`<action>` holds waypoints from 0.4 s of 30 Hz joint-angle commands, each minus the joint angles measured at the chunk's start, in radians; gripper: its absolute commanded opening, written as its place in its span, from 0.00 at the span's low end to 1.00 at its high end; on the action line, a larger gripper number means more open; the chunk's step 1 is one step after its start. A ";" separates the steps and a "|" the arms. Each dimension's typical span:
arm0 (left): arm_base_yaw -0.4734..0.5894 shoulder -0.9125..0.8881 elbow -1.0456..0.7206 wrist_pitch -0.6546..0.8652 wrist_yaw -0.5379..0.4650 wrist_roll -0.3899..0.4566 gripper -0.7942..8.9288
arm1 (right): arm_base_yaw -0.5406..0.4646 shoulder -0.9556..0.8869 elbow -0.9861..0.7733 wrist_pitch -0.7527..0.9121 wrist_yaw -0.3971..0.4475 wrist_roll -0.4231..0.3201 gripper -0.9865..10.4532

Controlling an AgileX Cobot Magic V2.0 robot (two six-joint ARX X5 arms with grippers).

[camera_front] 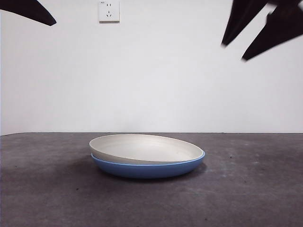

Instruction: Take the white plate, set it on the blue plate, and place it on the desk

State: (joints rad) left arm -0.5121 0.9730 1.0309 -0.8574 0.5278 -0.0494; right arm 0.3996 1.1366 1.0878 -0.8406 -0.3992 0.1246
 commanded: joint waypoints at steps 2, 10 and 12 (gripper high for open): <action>-0.005 0.006 0.008 0.006 0.005 0.011 0.44 | 0.015 -0.079 0.019 -0.079 -0.012 -0.051 0.30; -0.005 0.006 0.008 0.006 0.005 0.011 0.43 | 0.052 -0.225 0.019 -0.212 -0.024 -0.060 0.30; -0.005 0.006 0.008 0.006 0.005 0.011 0.43 | 0.063 -0.243 0.019 -0.232 -0.030 -0.060 0.30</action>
State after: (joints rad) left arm -0.5121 0.9730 1.0309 -0.8574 0.5278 -0.0494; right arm 0.4534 0.8875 1.0878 -1.0737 -0.4236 0.0780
